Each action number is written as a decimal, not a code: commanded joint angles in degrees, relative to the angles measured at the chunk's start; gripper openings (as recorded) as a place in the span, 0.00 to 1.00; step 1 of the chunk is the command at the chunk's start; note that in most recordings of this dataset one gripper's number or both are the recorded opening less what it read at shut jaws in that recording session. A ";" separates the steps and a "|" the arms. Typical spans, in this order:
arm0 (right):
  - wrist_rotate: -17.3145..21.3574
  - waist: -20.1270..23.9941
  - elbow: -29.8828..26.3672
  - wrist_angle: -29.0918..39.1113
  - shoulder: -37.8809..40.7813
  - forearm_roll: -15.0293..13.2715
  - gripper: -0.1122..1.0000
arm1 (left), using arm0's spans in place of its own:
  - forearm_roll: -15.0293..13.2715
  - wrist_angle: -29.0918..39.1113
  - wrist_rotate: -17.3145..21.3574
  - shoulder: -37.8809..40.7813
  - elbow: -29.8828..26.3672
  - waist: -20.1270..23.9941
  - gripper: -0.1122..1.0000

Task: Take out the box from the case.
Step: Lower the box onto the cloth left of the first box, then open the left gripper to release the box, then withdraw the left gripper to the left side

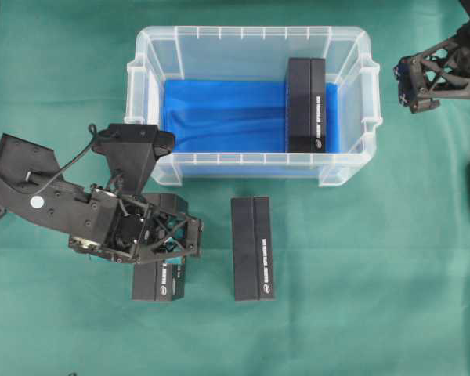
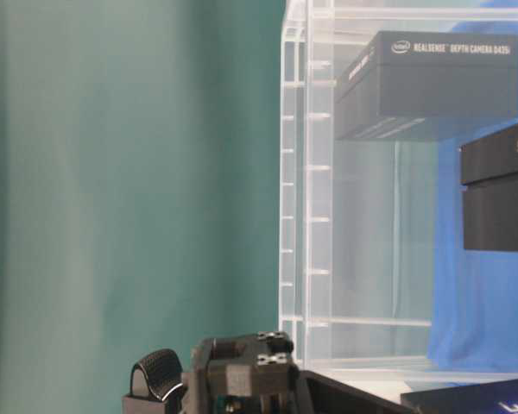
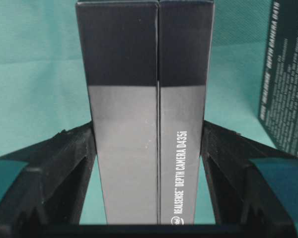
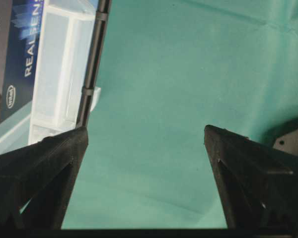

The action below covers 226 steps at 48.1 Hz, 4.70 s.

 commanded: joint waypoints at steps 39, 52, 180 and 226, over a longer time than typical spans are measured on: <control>-0.18 0.26 -0.53 0.09 -0.79 -0.09 0.94 | -0.09 -2.02 0.26 -0.97 -0.09 -0.88 1.00; -0.35 0.26 -0.35 0.09 -1.14 -0.09 0.94 | -0.09 -2.02 0.26 -0.97 -0.35 -0.88 1.00; -1.23 0.26 -0.18 0.35 -1.93 0.09 0.94 | -0.18 25.22 6.59 -30.59 -0.44 8.96 0.99; -1.05 0.18 -0.44 2.37 -1.93 0.09 0.94 | -0.26 31.90 25.93 -31.99 0.97 27.95 0.99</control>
